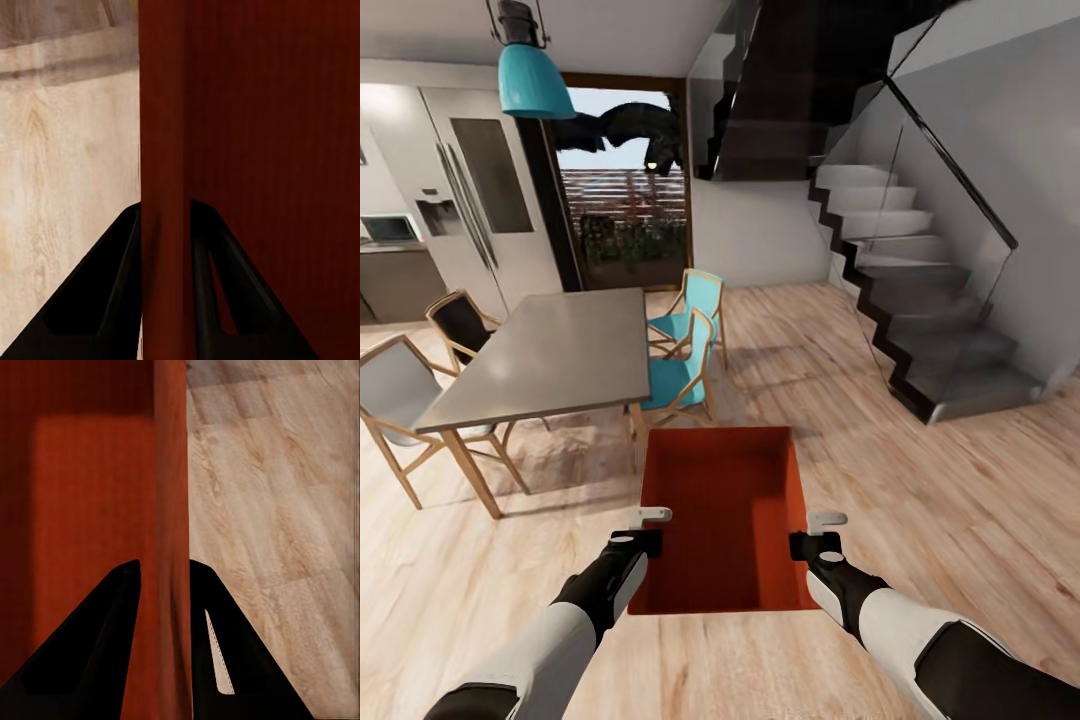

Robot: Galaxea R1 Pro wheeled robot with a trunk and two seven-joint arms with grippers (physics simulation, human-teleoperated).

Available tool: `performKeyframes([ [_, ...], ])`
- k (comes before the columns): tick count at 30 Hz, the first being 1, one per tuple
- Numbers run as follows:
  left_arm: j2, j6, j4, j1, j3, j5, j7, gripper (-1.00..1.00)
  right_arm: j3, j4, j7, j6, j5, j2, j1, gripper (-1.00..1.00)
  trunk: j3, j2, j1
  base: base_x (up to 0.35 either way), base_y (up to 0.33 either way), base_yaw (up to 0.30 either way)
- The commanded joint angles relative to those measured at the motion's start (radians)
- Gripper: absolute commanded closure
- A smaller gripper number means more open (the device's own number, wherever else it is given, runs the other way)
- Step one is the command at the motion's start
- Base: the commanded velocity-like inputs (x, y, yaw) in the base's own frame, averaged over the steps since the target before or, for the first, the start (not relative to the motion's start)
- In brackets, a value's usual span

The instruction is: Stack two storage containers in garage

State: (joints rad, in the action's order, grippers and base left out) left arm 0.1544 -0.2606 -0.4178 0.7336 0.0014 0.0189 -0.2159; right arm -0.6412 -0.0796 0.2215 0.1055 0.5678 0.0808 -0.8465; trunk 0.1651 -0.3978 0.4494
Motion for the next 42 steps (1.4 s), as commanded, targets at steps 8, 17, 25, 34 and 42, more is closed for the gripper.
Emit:
performKeyframes([
  [8, -0.001, -0.008, 0.019, 0.0, -0.003, 0.007, -0.01, 1.0, 0.032, -0.003, 0.004, 0.039, -0.005, 0.001, -0.002, 1.0, 0.002, -0.002, 0.001, 0.0, 0.0, -0.279],
  [17, -0.001, -0.008, 0.019, 0.0, -0.003, 0.007, -0.01, 1.0, 0.032, -0.003, 0.004, 0.039, -0.005, 0.0, -0.002, 1.0, 0.002, -0.002, 0.001, 0.0, 0.0, -0.279],
  [25, -0.001, -0.008, 0.019, 0.0, -0.003, 0.007, -0.01, 1.0, 0.032, -0.003, 0.004, 0.039, -0.005, 0.0, -0.002, 1.0, 0.002, -0.002, 0.001, 0.0, 0.0, -0.281],
  [34, -0.001, -0.009, 0.019, 0.0, -0.003, 0.007, -0.01, 1.0, 0.032, -0.002, 0.004, 0.039, -0.005, -0.001, -0.002, 1.0, 0.002, -0.002, 0.001, 0.0, 0.0, -0.281],
  [42, -0.001, -0.009, 0.019, 0.0, -0.003, 0.008, -0.01, 1.0, 0.032, -0.003, 0.004, 0.039, -0.005, -0.001, -0.002, 1.0, 0.002, -0.002, 0.001, 0.0, 0.0, -0.281],
])
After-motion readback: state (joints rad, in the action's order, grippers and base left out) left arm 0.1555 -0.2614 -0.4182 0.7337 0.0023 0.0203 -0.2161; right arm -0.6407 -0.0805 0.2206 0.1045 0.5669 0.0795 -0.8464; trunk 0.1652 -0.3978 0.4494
